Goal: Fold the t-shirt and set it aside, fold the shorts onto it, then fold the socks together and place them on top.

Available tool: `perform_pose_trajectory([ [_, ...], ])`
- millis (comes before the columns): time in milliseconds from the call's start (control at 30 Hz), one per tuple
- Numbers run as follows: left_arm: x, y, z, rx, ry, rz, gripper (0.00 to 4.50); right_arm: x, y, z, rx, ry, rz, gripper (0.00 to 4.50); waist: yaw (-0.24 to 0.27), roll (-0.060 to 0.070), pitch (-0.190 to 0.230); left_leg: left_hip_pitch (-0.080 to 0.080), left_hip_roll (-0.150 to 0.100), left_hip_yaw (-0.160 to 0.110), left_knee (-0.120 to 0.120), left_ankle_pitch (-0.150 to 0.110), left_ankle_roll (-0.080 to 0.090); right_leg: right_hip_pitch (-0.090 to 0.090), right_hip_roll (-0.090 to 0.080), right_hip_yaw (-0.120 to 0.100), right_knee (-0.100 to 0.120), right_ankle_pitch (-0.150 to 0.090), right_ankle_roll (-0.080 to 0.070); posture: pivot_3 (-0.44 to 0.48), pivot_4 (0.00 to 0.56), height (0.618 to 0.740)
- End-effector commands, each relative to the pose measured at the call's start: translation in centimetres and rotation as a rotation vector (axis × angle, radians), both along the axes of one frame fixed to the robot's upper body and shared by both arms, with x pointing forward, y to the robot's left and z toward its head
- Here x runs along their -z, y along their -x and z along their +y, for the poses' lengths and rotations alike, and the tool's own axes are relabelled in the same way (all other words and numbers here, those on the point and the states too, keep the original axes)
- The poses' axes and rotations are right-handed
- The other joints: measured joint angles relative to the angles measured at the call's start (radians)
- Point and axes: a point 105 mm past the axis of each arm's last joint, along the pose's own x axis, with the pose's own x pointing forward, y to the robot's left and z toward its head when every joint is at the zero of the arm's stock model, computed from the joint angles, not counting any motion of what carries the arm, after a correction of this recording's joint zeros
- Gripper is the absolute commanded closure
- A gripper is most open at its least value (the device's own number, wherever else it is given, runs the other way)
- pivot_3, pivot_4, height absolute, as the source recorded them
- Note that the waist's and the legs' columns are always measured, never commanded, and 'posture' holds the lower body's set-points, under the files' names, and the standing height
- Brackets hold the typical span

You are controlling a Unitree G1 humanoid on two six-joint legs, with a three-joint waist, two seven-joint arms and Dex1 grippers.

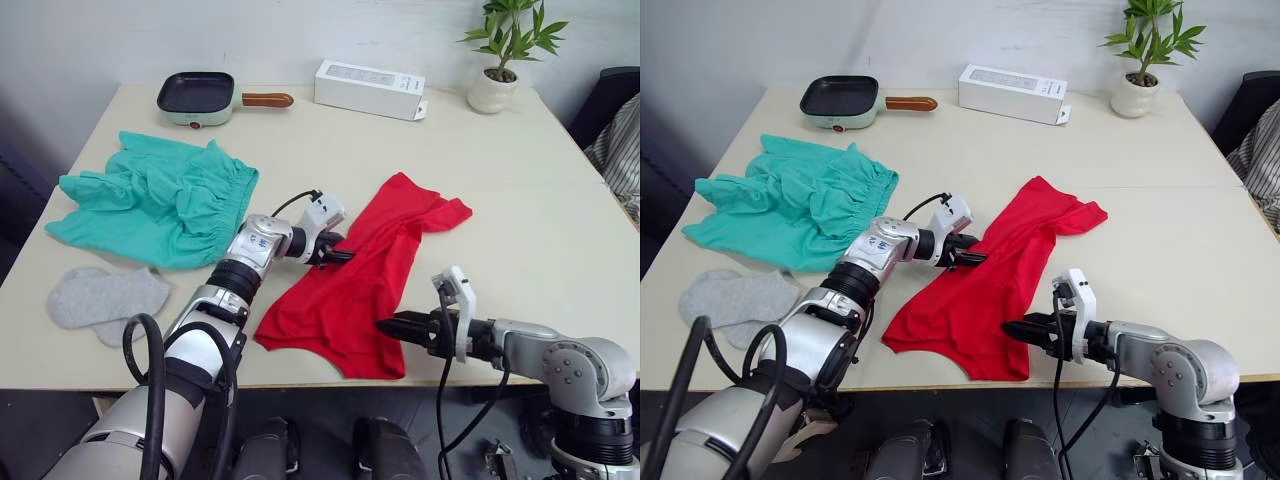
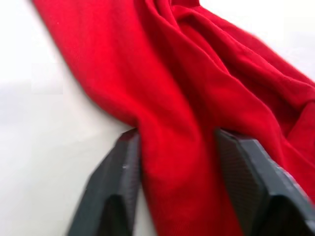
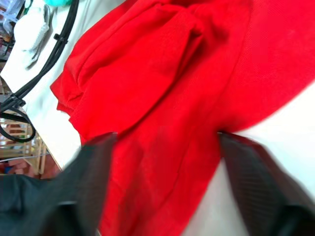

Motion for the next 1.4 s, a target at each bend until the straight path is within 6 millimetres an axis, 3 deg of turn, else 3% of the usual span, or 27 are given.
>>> perform_pose_trajectory([
  [33, 0.5, 0.3, -0.3, 0.007, -0.002, 0.007, 3.4, 0.9, 0.5, 0.8, -0.02, -0.02, 0.044, 2.79, 0.0, 0.0, 0.0, 0.0, 0.0, 0.0, 0.0, 0.0, 0.0, 0.0, 0.0, 0.0, 0.0, 0.0, 0.0, 0.0, 0.15, 0.74],
  [133, 0.5, 0.3, -0.1, -0.01, 0.015, 0.006, 4.42, 0.8, 0.0, 0.6, 0.01, -0.027, 0.023, 3.92, 0.0, 0.0, 0.0, -0.001, 0.0, 0.0, 0.0, 0.0, 0.001, 0.0, 0.0, 0.0, 0.0, 0.0, 0.0, 0.0, 0.15, 0.74],
  [200, 0.5, 0.3, 0.3, -0.025, 0.028, 0.007, 4.5, 0.6, -0.5, 0.5, 0.026, -0.028, 0.004, 4.46, -0.001, 0.0, 0.0, 0.0, 0.0, 0.0, 0.0, -0.001, 0.001, 0.001, 0.0, 0.0, 0.0, 0.0, 0.0, 0.0, 0.15, 0.74],
  [633, -1.4, 0.3, 4.4, -0.356, 0.257, -0.033, 4.5, -1.9, -4.7, -3.5, 0.066, 0.065, -0.13, 4.46, -0.004, 0.0, 0.0, -0.001, 0.0, 0.0, 0.001, 0.0, 0.001, 0.0, -0.001, 0.001, 0.0, 0.0, 0.001, 0.0, 0.15, 0.74],
  [933, -1.9, 1.4, 5.6, -0.529, 0.323, -0.064, 4.5, -2.3, -8.1, -4.5, 0.003, 0.145, -0.176, 4.46, 0.001, 0.0, 0.0, -0.001, -0.001, 0.001, 0.001, 0.0, 0.002, 0.002, 0.001, 0.0, 0.001, 0.001, 0.001, 0.0, 0.15, 0.74],
  [1167, -1.5, 1.8, 6.0, -0.476, 0.252, -0.106, 4.5, -2.9, -7.5, -4.0, -0.051, 0.093, -0.152, 4.46, 0.001, 0.0, 0.0, -0.001, -0.001, 0.001, 0.001, 0.0, 0.002, 0.002, 0.002, -0.001, 0.001, 0.001, 0.001, 0.0, 0.15, 0.74],
  [1267, -2.1, 2.4, 6.9, -0.45, 0.237, -0.101, 3.74, -4.7, -6.6, -4.2, -0.088, 0.03, -0.222, 3.65, 0.001, 0.001, 0.001, -0.001, -0.001, 0.001, 0.001, 0.0, 0.001, 0.002, 0.001, -0.001, 0.0, 0.001, 0.001, 0.0, 0.15, 0.74],
  [1400, -3.2, 4.1, 8.0, -0.337, 0.106, -0.195, 2.45, -5.8, -5.8, -6.8, -0.105, 0.153, -0.408, 2.24, 0.002, 0.001, 0.001, -0.001, -0.001, 0.001, 0.0, 0.0, 0.001, 0.002, 0.001, -0.001, -0.001, 0.001, 0.001, 0.0, 0.15, 0.74],
])
